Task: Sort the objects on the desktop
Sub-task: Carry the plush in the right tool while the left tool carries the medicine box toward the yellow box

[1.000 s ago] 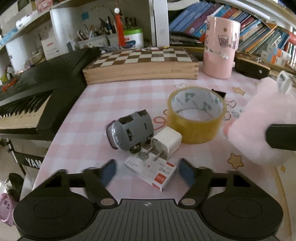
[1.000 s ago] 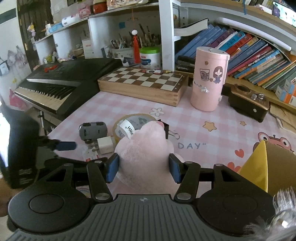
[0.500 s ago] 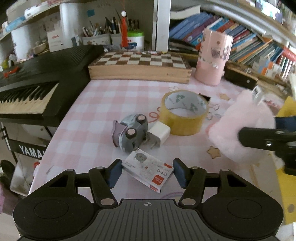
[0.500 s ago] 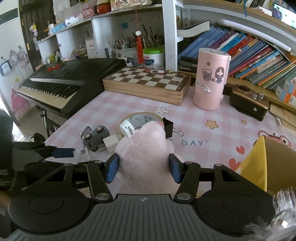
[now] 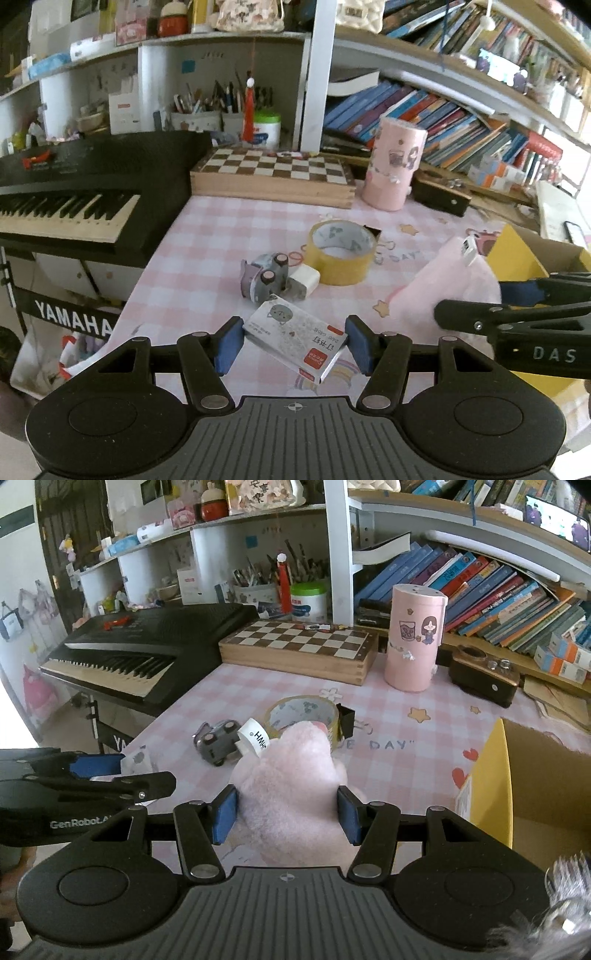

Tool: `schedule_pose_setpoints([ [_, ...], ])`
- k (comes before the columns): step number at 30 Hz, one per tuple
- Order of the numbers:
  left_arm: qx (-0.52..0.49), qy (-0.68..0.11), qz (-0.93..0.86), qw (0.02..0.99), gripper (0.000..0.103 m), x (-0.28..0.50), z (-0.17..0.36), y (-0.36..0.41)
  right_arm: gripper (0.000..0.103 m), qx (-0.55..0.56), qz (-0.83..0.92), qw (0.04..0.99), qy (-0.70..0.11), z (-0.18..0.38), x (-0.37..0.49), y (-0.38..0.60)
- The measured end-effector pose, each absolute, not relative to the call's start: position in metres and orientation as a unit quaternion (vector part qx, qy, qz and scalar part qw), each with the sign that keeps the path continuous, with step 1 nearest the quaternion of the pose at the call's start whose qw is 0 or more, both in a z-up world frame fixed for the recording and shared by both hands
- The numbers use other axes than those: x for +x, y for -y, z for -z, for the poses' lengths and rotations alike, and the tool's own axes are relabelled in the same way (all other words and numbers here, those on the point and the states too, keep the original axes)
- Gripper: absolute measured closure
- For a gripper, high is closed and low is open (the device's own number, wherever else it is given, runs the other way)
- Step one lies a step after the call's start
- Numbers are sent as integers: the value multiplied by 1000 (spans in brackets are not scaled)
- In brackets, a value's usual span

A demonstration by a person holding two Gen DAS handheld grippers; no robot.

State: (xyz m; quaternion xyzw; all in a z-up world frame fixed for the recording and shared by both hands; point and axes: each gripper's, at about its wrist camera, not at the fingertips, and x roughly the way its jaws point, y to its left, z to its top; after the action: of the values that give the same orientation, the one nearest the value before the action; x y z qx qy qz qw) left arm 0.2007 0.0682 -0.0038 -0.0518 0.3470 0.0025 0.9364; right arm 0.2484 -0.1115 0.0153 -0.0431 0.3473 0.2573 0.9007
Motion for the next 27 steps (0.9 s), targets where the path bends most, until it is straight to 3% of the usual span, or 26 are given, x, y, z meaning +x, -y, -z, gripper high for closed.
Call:
schedule_pose_setpoints([
  [27,-31,-336,38,941,44,72,-8,-81,50,-13,-240,898,-369,-13,107,98],
])
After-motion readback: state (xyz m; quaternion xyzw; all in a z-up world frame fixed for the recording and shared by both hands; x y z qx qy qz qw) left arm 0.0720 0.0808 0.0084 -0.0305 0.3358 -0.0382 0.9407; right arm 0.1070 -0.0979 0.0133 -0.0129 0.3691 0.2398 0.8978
